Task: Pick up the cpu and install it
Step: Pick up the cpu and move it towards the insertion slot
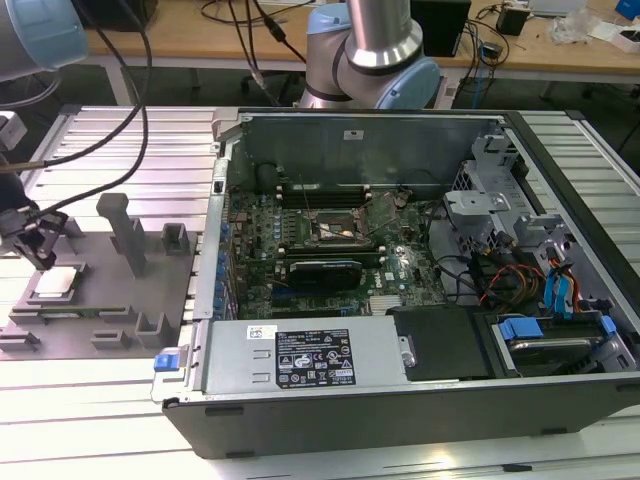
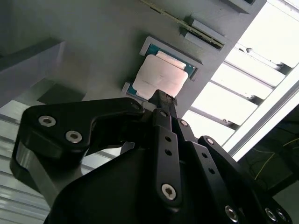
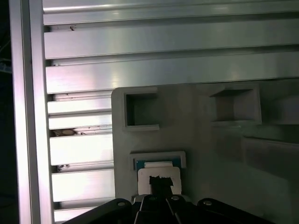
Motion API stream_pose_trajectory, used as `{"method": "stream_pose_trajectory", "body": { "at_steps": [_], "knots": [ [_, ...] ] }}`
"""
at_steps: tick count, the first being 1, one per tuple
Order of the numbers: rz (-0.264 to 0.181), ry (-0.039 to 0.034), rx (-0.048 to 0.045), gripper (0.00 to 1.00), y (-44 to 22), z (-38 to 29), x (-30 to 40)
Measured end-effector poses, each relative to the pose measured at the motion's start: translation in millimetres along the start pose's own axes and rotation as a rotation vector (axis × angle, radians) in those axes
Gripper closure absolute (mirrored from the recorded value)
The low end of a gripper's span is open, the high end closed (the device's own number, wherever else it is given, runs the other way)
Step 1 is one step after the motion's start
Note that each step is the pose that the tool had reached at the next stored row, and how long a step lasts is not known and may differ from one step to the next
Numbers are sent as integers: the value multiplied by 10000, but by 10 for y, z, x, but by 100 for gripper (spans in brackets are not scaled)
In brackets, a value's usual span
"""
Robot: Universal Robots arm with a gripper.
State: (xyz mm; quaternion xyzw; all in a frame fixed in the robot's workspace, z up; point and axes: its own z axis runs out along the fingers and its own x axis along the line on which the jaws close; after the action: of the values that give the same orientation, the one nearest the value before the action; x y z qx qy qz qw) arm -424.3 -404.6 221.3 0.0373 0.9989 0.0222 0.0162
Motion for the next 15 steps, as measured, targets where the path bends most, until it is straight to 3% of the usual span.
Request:
{"method": "stream_pose_trajectory", "body": {
  "at_steps": [4, 10, 15],
  "knots": [
    [0, 1, 0, 89, -8, 96, 3],
    [0, 0, 0, 89, -13, 102, -24],
    [0, 1, 0, 89, -67, 106, -29]
  ]
}}
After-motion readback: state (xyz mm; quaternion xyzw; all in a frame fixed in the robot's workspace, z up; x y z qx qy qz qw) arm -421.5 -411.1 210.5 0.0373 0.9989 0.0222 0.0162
